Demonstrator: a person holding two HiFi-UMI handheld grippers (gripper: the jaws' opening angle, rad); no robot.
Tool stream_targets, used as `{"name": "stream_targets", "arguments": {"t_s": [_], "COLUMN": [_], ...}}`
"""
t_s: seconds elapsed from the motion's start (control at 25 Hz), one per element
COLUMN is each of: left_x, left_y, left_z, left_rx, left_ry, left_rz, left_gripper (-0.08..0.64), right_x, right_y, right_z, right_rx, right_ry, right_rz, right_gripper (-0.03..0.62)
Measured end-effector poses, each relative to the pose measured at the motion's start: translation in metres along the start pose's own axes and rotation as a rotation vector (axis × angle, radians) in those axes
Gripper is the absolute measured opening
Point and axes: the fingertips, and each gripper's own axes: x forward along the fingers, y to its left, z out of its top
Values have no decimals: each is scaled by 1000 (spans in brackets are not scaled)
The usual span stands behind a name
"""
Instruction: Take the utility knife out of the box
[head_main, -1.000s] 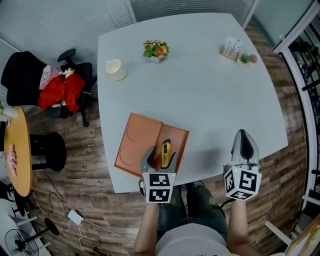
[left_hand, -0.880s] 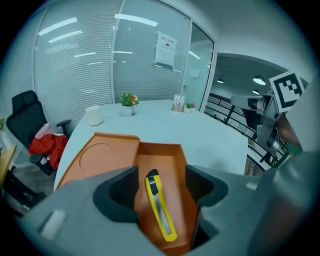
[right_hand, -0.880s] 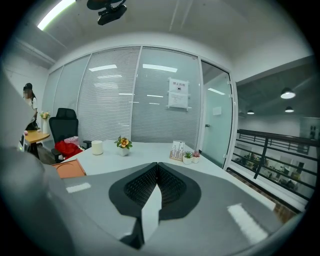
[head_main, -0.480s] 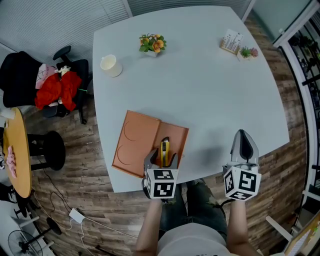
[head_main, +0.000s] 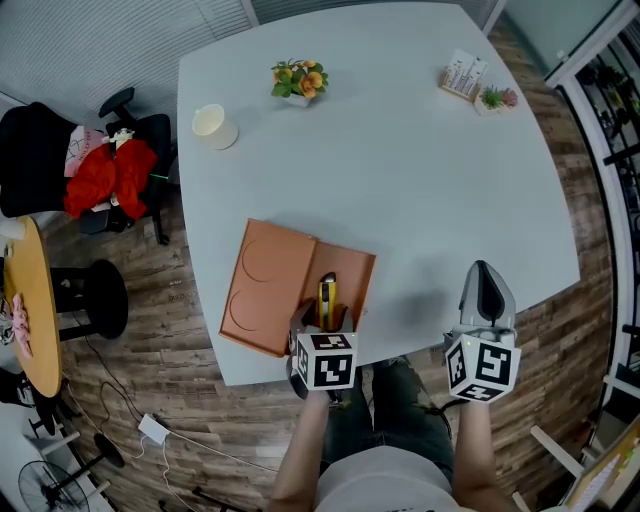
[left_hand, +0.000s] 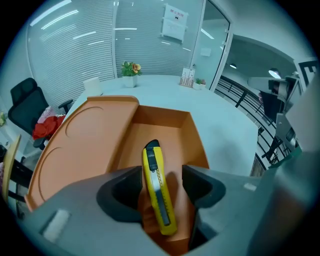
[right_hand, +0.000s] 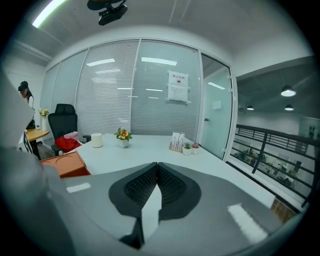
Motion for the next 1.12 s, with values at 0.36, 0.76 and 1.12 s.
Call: {"name": "stream_targets", "arguments": {"t_s": [0.36,0.76,1.12], "left_x": [8,15,16], "left_y": [6,7,6], "left_z": [-12,-15,-15], "left_rx": [12,43,55], "left_ry": [70,105,97], "left_rz": [51,65,57], "left_gripper": [181,147,133], "right_x": [2,5,3], "right_y": [1,3,5], "right_z": [-5,-7,-4], "right_rx": [3,9,14], "right_ry": [12,14,2], "right_rz": [1,5,5], "right_gripper": [28,28,28]}}
